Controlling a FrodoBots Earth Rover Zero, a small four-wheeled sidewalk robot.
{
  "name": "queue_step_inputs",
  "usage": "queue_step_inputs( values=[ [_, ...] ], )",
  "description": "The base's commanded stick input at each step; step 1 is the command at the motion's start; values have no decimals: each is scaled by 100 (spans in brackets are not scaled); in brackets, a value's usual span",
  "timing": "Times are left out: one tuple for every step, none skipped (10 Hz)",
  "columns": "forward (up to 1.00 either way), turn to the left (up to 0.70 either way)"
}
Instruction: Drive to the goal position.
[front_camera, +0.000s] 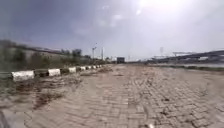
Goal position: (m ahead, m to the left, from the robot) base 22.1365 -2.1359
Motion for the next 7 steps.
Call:
queue_step_inputs(
  values=[
    [100, 0],
    [100, 0],
    [100, 0],
    [100, 0],
    [100, 0],
    [100, 0],
    [100, -19]
  ],
)
